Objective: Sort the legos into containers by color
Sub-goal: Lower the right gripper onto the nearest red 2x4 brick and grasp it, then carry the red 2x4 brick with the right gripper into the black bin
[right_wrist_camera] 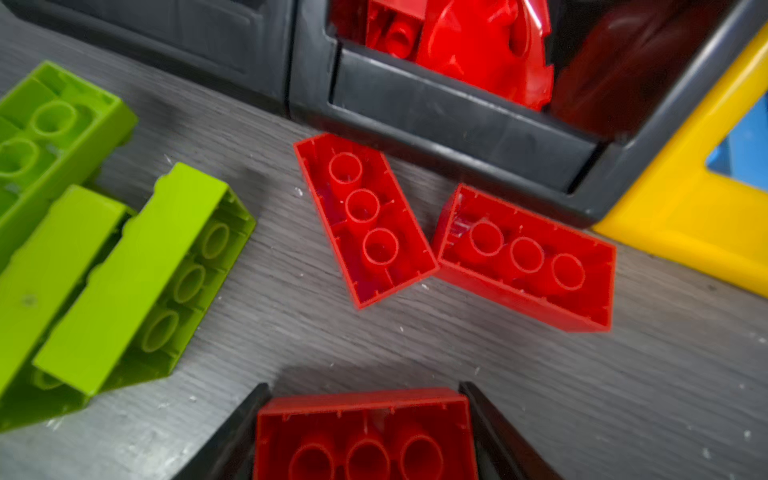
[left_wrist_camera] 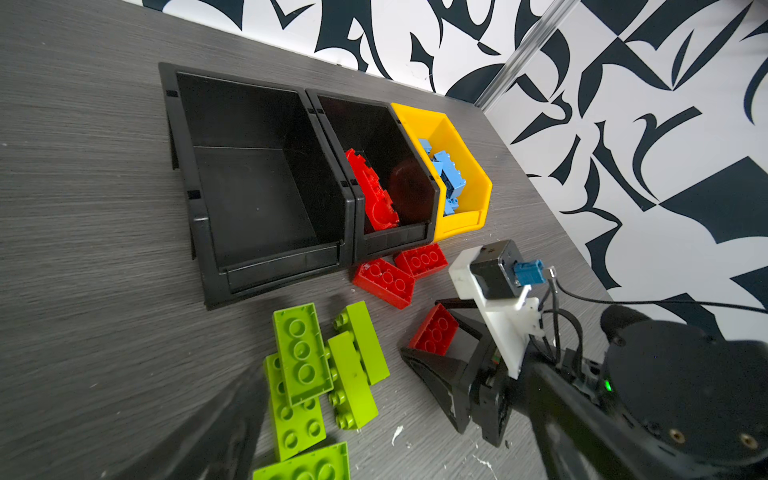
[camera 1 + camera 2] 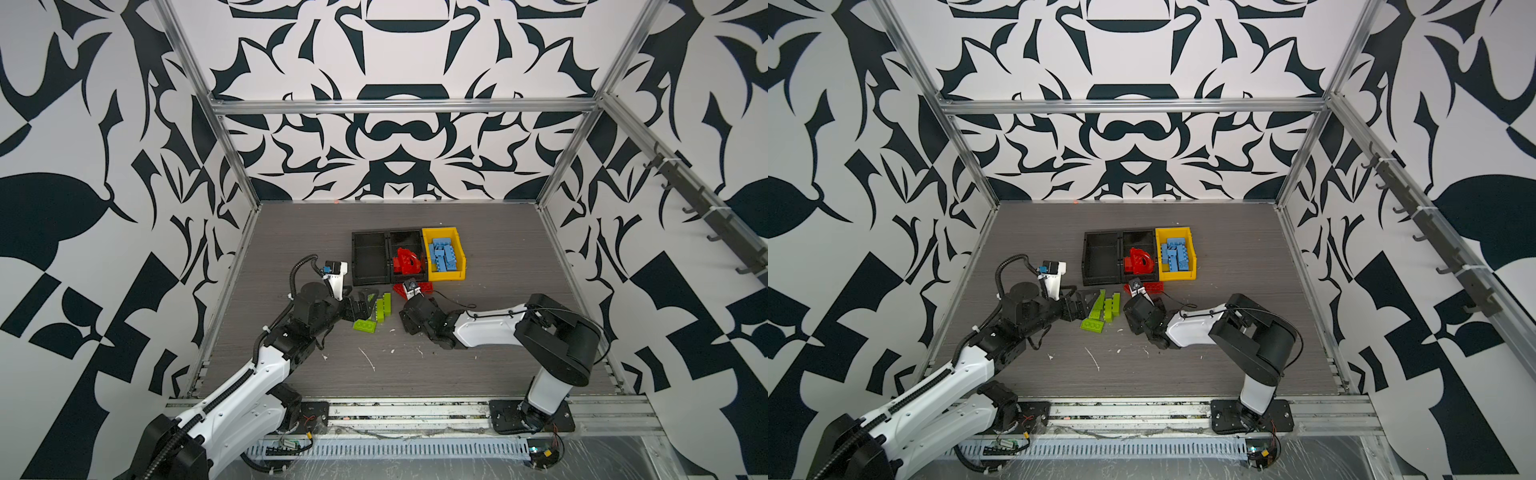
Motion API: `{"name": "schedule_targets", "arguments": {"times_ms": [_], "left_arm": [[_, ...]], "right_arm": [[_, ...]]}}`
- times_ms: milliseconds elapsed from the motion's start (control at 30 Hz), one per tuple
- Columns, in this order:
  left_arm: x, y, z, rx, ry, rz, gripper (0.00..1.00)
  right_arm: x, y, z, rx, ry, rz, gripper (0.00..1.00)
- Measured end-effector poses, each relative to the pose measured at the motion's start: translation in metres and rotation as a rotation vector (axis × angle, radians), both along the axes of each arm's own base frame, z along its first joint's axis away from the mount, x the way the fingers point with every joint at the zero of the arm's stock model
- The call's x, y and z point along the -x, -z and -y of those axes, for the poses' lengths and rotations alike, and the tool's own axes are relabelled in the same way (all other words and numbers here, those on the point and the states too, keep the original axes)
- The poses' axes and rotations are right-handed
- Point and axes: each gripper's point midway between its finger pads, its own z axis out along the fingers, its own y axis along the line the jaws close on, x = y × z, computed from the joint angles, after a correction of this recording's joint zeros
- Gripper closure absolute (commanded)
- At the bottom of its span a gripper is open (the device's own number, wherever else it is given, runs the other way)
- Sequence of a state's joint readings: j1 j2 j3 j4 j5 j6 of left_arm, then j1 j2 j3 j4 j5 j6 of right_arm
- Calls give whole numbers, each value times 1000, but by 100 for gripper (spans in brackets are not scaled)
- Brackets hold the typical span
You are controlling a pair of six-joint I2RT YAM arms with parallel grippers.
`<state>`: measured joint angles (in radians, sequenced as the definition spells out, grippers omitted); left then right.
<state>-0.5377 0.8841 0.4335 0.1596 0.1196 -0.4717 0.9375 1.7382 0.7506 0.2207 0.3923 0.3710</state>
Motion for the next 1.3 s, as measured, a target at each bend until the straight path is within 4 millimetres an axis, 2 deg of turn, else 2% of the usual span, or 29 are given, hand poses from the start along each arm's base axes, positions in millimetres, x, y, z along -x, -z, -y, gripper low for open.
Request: {"name": "schedule_targets", "arguments": {"times_ms": [200, 467, 567, 833, 1067, 1300], "left_arm": [[0, 0, 0, 0, 0, 0, 0], [0, 0, 0, 0, 0, 0, 0], [0, 0, 0, 0, 0, 0, 0], [0, 0, 0, 0, 0, 0, 0], [0, 0, 0, 0, 0, -1, 0], [0, 0, 0, 0, 0, -1, 0]], "right_arm": [[3, -6, 3, 2, -4, -8, 44], [-1, -55, 1, -78, -21, 48, 46], [-13, -67, -1, -117, -29, 39, 47], [-71, -104, -1, -184, 12, 82, 47], [-113, -97, -6, -174, 23, 61, 48], [-134, -83, -13, -158, 28, 33, 46]]}}
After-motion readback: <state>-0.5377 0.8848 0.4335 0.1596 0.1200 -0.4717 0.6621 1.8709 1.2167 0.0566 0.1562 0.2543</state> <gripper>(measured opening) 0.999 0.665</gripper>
